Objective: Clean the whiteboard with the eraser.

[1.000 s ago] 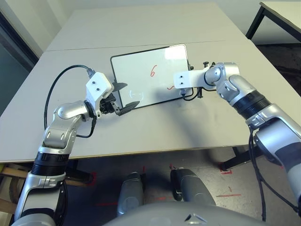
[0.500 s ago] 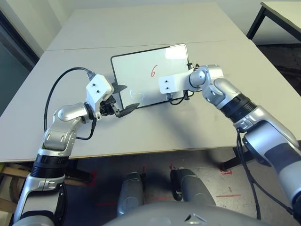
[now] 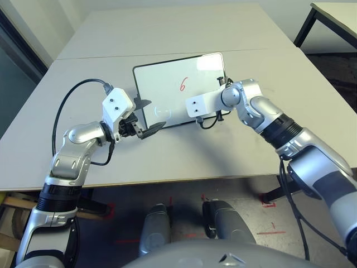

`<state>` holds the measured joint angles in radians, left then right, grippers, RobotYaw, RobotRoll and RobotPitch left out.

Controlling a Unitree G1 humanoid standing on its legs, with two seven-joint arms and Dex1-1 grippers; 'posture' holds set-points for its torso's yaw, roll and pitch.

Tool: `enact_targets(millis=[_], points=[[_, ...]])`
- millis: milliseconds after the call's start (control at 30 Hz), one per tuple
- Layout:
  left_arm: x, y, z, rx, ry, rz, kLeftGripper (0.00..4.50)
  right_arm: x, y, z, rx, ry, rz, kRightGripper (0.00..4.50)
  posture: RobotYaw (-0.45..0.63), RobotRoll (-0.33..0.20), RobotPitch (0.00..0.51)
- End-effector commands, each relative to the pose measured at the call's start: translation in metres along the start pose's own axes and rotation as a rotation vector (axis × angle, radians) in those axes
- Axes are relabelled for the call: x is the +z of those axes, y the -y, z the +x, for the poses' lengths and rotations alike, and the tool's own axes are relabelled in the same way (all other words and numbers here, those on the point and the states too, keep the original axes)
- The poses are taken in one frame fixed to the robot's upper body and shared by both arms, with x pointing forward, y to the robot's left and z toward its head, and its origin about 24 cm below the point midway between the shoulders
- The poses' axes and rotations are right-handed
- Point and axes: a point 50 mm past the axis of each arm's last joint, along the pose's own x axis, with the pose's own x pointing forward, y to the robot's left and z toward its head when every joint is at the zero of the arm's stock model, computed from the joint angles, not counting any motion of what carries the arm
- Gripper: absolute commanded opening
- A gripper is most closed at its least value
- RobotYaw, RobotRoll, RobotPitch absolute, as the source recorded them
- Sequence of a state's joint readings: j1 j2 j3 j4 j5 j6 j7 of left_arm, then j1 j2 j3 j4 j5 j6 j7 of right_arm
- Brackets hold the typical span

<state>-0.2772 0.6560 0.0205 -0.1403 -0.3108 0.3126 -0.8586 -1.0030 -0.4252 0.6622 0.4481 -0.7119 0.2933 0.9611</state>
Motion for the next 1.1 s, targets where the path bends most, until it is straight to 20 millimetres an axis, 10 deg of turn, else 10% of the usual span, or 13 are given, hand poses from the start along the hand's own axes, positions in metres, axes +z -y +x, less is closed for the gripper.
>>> enact_targets(millis=[33,467,1100], points=[[-0.001,-0.001,0.000,0.001,-0.007,0.004,4.50,-0.019,-0.006,0.003,0.020,-0.066,0.021,0.34,-0.07,0.000,0.073],[0.000,-0.002,0.000,-0.003,-0.012,0.010,4.50,-0.042,-0.004,0.004,-0.012,-0.152,0.057,0.30,-0.08,0.000,0.077],[-0.001,-0.003,-0.003,0.003,-0.026,0.006,4.50,0.010,0.001,0.005,-0.074,-0.060,0.012,0.30,-0.07,0.000,0.089]])
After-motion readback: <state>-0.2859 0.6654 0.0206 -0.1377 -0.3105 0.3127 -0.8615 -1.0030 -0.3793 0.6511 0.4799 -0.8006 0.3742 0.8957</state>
